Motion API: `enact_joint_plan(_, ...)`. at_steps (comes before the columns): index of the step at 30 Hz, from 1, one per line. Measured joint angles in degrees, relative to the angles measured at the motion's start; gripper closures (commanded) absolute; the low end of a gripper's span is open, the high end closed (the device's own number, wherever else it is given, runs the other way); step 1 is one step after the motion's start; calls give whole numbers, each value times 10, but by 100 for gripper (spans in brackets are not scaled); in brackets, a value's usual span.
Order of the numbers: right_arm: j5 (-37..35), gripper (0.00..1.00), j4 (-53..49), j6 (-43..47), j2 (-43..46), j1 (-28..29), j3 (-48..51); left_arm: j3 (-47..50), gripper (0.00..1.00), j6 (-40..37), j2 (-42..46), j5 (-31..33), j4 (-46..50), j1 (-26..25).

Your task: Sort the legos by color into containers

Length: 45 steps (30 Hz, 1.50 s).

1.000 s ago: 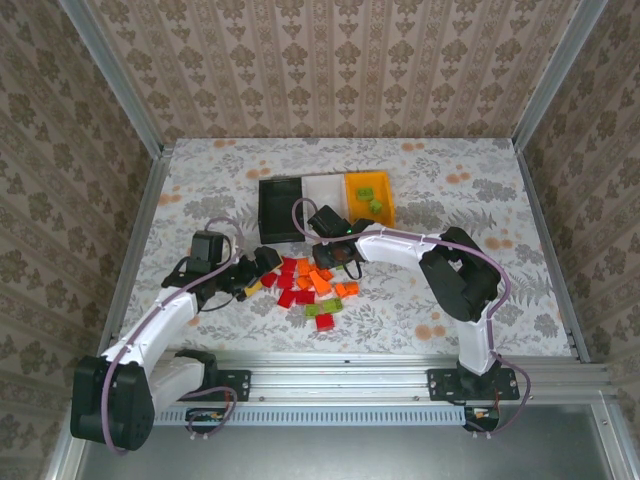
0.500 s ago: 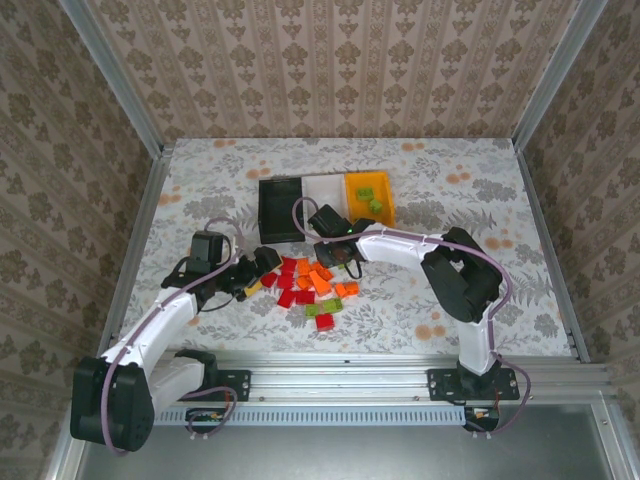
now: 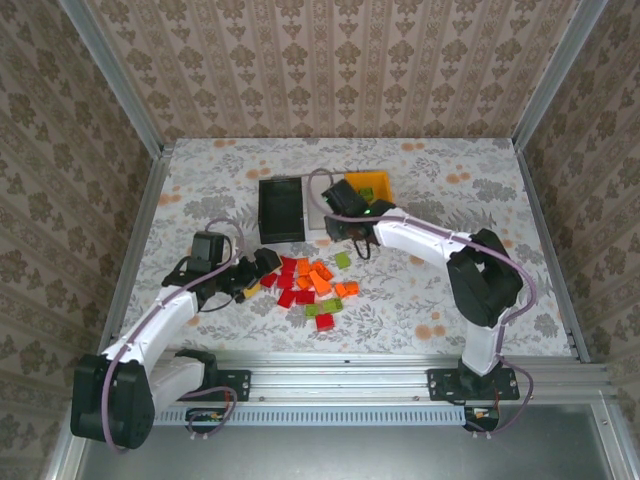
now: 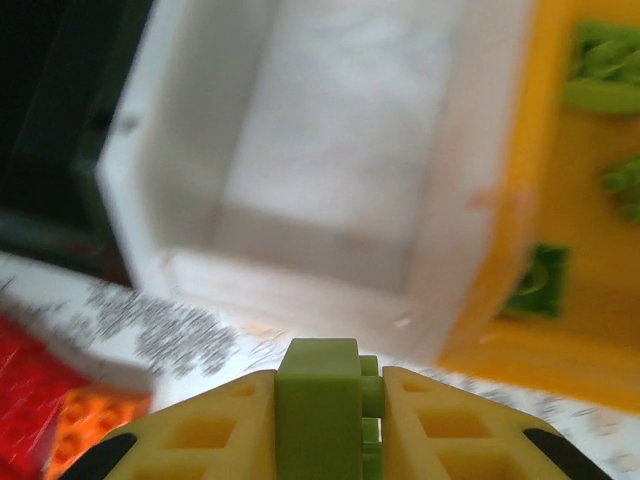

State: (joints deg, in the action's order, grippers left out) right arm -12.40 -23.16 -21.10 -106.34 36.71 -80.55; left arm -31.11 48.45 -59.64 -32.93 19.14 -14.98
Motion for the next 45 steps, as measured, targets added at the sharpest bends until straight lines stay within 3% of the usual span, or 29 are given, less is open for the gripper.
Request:
enact_joint_plan(10,-5,66,-29,42,-42,-117,-90,-8,0,-24,-35,26,17,0)
enact_joint_plan(12,2,60,-30,50,-61,-129,-103,-8,0,-25,-44,26,16,0)
enact_joint_plan(14,10,48,-32,60,-75,-140,-113,-8,0,-27,-50,26,17,0)
enact_joint_plan(16,17,47,-33,63,-78,-147,-113,-11,0,-32,-55,28,19,0)
enact_joint_plan(19,23,47,-32,62,-76,-150,-113,-18,0,-38,-65,35,22,0)
enact_joint_plan(24,40,45,-2,37,-24,-143,-49,-40,19,-57,-98,66,31,0)
enact_joint_plan(31,52,44,29,12,54,-113,38,-124,32,-97,-193,128,63,-30)
enact_joint_plan(35,56,44,41,7,58,-110,65,-174,31,-134,-241,181,92,-70)
enact_joint_plan(39,59,44,43,0,58,-111,83,-169,31,-157,-236,230,109,-98)
enact_joint_plan(45,70,44,54,-2,58,-111,83,-133,32,-179,-216,276,123,-101)
